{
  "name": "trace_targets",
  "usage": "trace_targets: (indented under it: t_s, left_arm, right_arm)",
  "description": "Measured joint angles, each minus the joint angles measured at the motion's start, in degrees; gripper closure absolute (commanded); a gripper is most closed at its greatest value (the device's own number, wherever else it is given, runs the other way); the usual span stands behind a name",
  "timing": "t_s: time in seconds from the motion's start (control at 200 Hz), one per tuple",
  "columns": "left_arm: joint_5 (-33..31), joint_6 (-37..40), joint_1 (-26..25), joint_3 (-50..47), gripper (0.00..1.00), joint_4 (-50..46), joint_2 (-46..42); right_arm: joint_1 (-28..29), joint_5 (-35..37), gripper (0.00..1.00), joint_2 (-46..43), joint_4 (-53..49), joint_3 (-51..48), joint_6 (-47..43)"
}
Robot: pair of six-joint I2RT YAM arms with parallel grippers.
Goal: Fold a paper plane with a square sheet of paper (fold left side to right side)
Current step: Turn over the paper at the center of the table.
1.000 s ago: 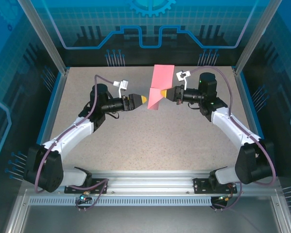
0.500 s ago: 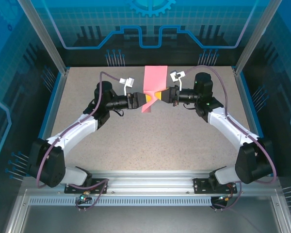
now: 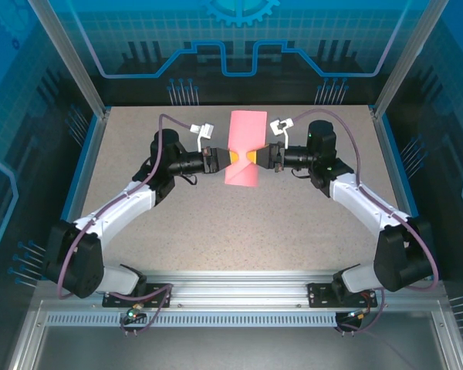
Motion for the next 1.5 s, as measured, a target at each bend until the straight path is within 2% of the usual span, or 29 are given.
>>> trace_targets:
  t_s: [0.085, 0.21, 0.375, 0.515, 0.675, 0.86, 0.965, 1.08, 1.175, 1.501]
  left_arm:
    - [-0.3, 0.6, 0.0, 0.0, 0.94, -1.0, -0.4]
    - [-2.1, 3.7, -0.5, 0.1, 0.97, -4.9, -1.3]
    - [-11.5, 13.1, -4.4, 3.4, 0.99, -19.1, -2.4]
    - [-25.7, 20.9, -9.8, 7.7, 1.0, -32.4, -2.5]
    - [-46.9, 25.7, -17.3, 13.0, 1.0, -46.2, -0.7]
    - [-68.0, 22.8, -24.4, 20.7, 1.0, -60.0, 8.5]
    - [-75.7, 17.9, -26.3, 26.1, 1.0, -68.3, 16.1]
    - [-79.3, 12.2, -26.8, 31.2, 1.0, -74.8, 23.8]
    - [-79.4, 8.3, -26.9, 34.7, 1.0, -78.8, 29.1]
    - [-73.6, 3.0, -27.0, 45.0, 1.0, -83.4, 41.7]
  right_arm:
    - [0.0, 0.5, 0.66, 0.0, -0.1, -0.4, 0.2]
    - [-0.5, 2.1, 0.53, -0.3, -1.7, -1.1, -0.8]
    - [-2.8, 10.7, 0.38, -3.2, -11.9, -2.1, -4.9]
    - [-4.7, 25.2, 0.28, -6.2, -25.4, -1.9, -9.2]
    - [-7.8, 41.1, 0.17, -6.7, -39.6, -1.7, -11.7]
    - [-11.2, 51.3, 0.01, -8.1, -47.4, -2.6, -11.5]
    - [-11.4, 54.3, 0.0, -10.0, -49.1, -3.6, -11.1]
    - [-12.0, 55.9, 0.0, -11.8, -49.9, -4.5, -11.1]
    - [-12.4, 56.3, 0.0, -12.7, -50.0, -5.1, -11.1]
    - [-12.8, 55.8, 0.0, -14.2, -49.9, -6.2, -11.0]
